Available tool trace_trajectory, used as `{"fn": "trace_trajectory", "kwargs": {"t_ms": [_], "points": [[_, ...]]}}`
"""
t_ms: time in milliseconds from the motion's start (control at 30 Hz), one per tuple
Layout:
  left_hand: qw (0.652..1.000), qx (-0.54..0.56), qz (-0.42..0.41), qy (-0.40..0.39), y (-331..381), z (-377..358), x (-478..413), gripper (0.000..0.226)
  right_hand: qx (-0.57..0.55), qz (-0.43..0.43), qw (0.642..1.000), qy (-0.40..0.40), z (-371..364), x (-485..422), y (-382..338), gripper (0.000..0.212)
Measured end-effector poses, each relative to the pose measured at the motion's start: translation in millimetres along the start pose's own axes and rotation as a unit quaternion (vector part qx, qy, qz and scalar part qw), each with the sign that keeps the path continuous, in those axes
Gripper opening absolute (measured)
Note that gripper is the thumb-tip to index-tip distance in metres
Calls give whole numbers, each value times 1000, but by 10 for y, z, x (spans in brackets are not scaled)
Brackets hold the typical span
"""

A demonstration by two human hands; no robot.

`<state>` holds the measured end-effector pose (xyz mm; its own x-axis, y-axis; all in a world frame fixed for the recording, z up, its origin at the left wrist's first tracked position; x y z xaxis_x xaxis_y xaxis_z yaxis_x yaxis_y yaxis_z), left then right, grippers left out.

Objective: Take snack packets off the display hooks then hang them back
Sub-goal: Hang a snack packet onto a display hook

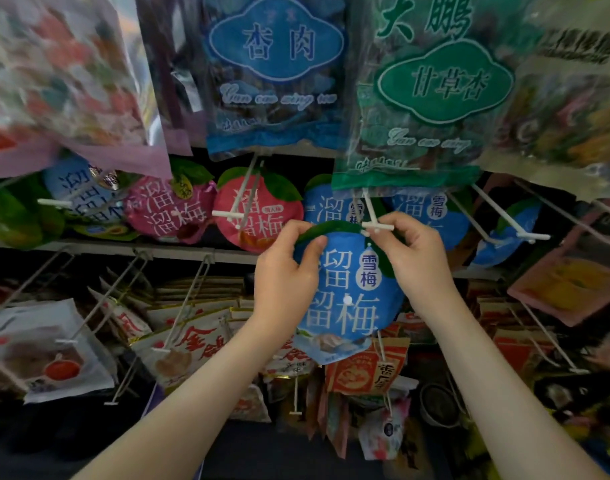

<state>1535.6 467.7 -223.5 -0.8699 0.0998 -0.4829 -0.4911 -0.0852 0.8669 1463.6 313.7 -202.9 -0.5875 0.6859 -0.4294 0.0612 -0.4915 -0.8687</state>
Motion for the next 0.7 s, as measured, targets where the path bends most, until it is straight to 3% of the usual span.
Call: {"fn": "trace_trajectory", "kwargs": {"t_ms": [33, 100, 200, 333, 500, 600, 700], "points": [[1000, -20, 8, -2, -56, -36, -16, 2, 16, 3, 1000, 7, -24, -30, 36, 17], [997, -75, -3, 23, -122, -81, -66, 21, 46, -6, 999, 23, -87, -131, 126, 19], [965, -214, -123, 83, -68, -181, -112, 60, 55, -26, 997, 40, -203, -353, 208, 22], [902, -363, -235, 5, -196, -603, 13, 91, 86, -35, 994, 60, -275, -553, 386, 14], [847, -455, -258, -96, -494, -966, 38, 88, 126, 30, 978, 161, 196, -501, 785, 33], [859, -444, -232, -108, -588, -1045, -2, 73, 109, -33, 965, 238, 633, -472, 1201, 44], [876, -426, -199, -105, -610, -1161, 25, 76, 98, -95, 953, 270, 852, -571, 1505, 73]]}}
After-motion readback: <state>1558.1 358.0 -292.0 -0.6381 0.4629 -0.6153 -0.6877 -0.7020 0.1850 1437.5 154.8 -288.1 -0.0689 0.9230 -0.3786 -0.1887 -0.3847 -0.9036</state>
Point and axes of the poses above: each hand's wrist, its own x-axis away from the middle knuckle, its own z-axis out of the back of the hand, y = z × x, the point moved 9 cm from there along -x, towards the middle knuckle, and after that the axes turned 15 degrees about y, right-handed, at the moved point
